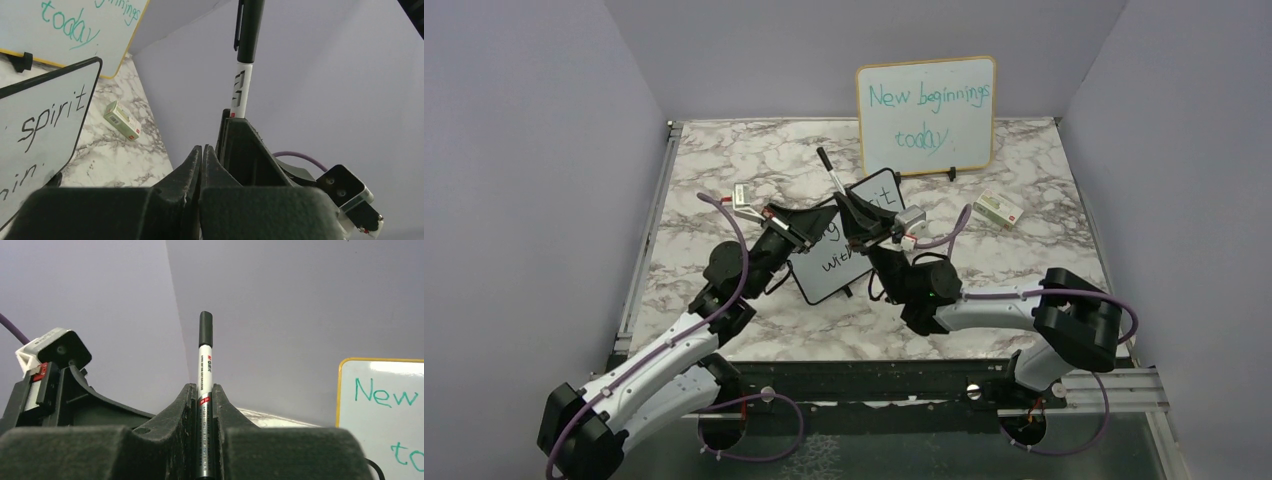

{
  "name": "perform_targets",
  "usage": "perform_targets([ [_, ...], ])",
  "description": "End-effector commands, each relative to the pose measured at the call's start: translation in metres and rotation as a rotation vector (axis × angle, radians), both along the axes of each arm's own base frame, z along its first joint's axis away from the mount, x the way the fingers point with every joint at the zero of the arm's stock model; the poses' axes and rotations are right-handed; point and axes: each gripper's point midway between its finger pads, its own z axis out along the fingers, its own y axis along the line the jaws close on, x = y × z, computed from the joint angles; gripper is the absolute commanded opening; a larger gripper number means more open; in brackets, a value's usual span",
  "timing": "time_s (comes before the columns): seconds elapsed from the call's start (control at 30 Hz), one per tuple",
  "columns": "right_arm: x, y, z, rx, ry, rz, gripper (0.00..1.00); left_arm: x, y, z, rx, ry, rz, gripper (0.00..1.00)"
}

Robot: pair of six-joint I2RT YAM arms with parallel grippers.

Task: Write a sentence on the whiteboard
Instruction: Close the whiteboard marker at the center of the board.

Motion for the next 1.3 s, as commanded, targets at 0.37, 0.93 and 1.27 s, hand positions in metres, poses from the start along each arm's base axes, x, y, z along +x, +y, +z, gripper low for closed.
perform_targets([
  [0.37, -0.021, 0.0, -0.02, -0.158, -0.109, 0.04, 0.0, 0.026, 0.038, 0.041, 0.204, 0.007, 0.272, 0.6],
  [0.93, -0.024, -0.002, -0.028, -0.203, -0.154, 0.025, 0.0, 0.051, 0.025, 0.03, 0.213, 0.076, 0.284, 0.31],
  [1.27, -0.02, -0.008, -0.012, -0.098, -0.109, 0.018, 0.0, 0.041, 0.008, 0.009, 0.121, 0.121, 0.172, 0.0],
])
